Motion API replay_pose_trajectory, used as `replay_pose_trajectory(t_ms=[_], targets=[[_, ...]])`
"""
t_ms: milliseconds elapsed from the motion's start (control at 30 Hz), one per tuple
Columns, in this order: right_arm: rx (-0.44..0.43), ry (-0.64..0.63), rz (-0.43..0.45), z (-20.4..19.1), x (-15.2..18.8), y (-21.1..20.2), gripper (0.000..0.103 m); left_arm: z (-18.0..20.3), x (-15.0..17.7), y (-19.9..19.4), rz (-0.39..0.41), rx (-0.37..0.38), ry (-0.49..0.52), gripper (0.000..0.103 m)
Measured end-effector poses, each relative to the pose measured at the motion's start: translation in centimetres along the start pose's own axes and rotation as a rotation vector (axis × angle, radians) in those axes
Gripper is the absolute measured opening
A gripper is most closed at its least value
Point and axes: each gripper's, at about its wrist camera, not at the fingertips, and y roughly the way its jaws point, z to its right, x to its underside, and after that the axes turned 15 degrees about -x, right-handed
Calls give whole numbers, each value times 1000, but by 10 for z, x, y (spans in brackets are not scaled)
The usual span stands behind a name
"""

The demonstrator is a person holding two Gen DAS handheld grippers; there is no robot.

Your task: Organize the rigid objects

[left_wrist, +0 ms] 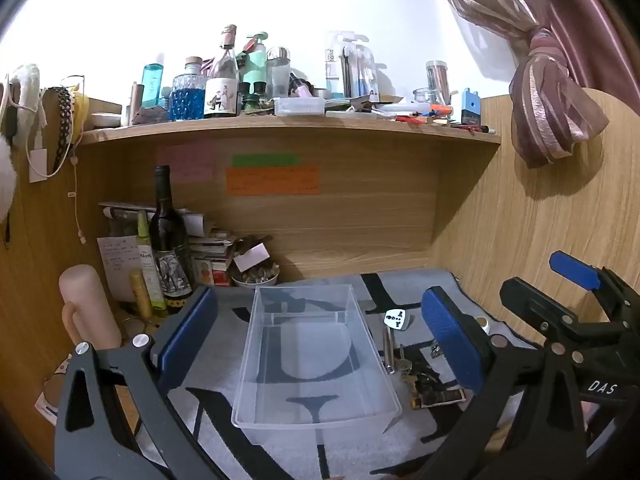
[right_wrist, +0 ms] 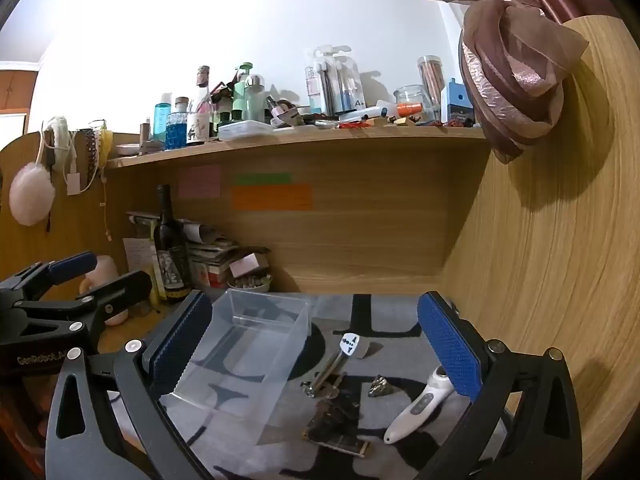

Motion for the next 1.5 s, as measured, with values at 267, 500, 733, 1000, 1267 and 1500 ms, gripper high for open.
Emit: replay_pose_trajectory(t_ms=[267, 500, 733, 1000, 1267, 1500], targets=[[1, -5, 1, 0, 0, 1, 103, 0, 0, 0, 1, 7, -1, 103], [1, -9, 1, 0, -1, 1, 103, -1, 0, -1, 3, 5, 0, 103], [1, -6, 0, 0, 0, 1, 103, 0, 0, -3, 3, 4, -3, 103], [0, -6, -1, 0, -1, 2, 103, 1, -2, -3, -1, 11, -5, 103], [1, -7, -1, 0, 0, 2, 103, 1, -2, 0, 3, 11, -7, 103], [0, -6, -1, 1, 1, 2, 103, 1, -2, 0, 5, 10, -7, 103]])
